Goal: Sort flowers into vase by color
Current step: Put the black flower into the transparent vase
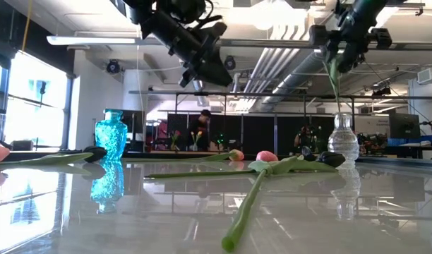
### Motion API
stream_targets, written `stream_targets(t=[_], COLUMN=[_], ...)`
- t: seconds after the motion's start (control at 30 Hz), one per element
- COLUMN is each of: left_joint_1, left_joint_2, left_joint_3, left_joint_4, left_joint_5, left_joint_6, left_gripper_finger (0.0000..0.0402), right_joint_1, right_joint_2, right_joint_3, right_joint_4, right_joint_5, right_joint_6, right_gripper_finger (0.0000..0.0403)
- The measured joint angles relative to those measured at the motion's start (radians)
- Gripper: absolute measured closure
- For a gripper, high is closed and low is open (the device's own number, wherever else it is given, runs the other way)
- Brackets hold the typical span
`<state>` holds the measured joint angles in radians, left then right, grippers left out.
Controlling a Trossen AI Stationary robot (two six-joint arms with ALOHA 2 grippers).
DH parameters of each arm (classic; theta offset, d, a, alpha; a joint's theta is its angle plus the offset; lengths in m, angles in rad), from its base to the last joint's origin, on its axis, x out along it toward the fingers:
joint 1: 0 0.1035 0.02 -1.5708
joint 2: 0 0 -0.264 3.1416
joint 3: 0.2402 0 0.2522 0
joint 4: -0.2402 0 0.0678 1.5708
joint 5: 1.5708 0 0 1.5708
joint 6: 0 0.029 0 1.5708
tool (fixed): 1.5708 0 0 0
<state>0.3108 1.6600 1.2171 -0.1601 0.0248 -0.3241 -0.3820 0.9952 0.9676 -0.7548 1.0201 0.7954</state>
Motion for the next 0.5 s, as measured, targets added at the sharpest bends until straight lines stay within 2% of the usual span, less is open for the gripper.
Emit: stream_targets(t=[0.23, 0.33, 0.5], left_joint_1=[0.042, 0.073, 0.123], left_joint_2=[0.000, 0.007, 0.061], left_joint_3=[0.000, 0.000, 0.000], left_joint_4=[-0.047, -0.107, -0.156], left_joint_5=[0.000, 0.007, 0.054], left_joint_6=[-0.002, -0.014, 0.002], left_gripper_finger=[0.0310, 0.0289, 0.0252], right_joint_1=[0.000, 0.001, 0.011], right_joint_2=[-0.062, -0.096, -0.132], right_joint_3=[0.000, 0.000, 0.000], right_joint_4=[-0.159, -0.172, -0.157], right_joint_5=[-0.035, -0.079, -0.096], right_joint_6=[0.185, 0.202, 0.229], right_gripper_finger=[0.0232, 0.0229, 0.0229])
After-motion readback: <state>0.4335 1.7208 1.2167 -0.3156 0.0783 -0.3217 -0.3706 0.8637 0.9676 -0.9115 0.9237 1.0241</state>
